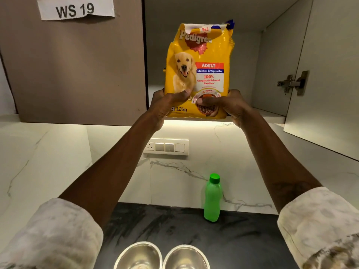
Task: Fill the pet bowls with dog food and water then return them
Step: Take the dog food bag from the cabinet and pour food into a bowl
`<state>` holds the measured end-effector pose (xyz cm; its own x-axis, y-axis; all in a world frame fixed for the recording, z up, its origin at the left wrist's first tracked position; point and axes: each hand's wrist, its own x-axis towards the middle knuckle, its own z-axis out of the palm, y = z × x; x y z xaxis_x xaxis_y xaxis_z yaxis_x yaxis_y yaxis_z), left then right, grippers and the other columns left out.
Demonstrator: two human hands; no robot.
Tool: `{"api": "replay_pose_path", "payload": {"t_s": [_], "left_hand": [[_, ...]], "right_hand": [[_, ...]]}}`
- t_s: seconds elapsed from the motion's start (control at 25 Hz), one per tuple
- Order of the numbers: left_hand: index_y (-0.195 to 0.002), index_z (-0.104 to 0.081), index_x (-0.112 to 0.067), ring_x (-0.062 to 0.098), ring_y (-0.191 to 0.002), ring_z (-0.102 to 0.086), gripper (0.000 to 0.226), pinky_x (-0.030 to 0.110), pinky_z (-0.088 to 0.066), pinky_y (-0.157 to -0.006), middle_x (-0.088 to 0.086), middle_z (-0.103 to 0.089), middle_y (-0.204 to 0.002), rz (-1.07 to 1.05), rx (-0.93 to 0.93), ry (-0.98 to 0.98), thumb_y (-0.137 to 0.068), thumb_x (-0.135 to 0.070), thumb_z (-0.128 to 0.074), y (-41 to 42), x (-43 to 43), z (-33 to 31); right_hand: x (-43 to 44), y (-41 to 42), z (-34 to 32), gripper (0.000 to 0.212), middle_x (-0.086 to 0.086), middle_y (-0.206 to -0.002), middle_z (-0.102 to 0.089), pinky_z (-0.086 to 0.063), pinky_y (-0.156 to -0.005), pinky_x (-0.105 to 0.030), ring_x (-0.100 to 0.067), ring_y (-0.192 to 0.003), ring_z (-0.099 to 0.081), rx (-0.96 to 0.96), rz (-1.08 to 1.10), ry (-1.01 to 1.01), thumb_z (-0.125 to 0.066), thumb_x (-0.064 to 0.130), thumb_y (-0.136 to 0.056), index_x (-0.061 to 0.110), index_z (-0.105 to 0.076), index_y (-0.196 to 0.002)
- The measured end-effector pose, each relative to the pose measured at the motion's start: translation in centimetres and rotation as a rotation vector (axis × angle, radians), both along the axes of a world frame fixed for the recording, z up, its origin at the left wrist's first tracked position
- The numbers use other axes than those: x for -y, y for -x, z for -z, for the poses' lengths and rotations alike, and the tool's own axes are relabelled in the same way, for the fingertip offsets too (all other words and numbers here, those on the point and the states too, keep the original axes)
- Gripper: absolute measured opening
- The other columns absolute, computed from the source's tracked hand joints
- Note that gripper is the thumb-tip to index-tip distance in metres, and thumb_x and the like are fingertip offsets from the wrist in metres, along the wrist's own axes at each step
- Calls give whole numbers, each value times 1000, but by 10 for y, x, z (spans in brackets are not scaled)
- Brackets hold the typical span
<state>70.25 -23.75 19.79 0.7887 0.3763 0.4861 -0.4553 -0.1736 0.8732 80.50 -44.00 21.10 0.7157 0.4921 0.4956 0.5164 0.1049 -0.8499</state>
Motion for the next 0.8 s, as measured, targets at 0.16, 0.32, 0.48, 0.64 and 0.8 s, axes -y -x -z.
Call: {"api": "replay_pose_path", "payload": {"t_s": [0.16,0.32,0.48,0.64,0.8], "left_hand": [[-141,-57,-19,28,-111,-75,71,49,-62,-92,2,-76,-125,51,54,4,-78,-26,-89,17,15,16],[-145,-55,-15,35,-114,-73,74,56,-60,-95,10,-73,-130,125,41,71,-78,-19,-88,37,28,48],[-141,-60,-12,37,-114,-73,95,58,-59,-96,13,-73,-129,155,-71,72,-56,-27,-101,58,32,88],[-134,-64,-19,36,-114,-73,102,54,-61,-92,11,-74,-128,180,-196,59,-43,-38,-105,71,27,128],[-120,-70,-20,31,-100,-78,59,55,-62,-90,6,-81,-112,90,-182,177,-66,-13,-93,82,34,164]], "right_hand": [[13,17,18,58,6,-108,-80,-64,-76,-28,-13,-93,-79,33,-31,-112,-97,15,-64,26,-72,-115],[21,30,48,55,-2,-107,-81,-65,-80,-36,-23,-94,-79,-15,-90,-205,-93,3,-67,15,-74,-117],[23,34,98,57,-10,-106,-81,-63,-89,-47,-32,-96,-78,-113,-81,-202,-92,0,-63,6,-75,-118],[24,42,142,59,-10,-109,-80,-63,-90,-50,-33,-96,-78,-170,-120,-156,-93,3,-64,8,-74,-120],[20,50,175,61,-7,-112,-80,-62,-91,-51,-30,-98,-78,-251,-177,-142,-91,15,-65,15,-71,-123]]}}
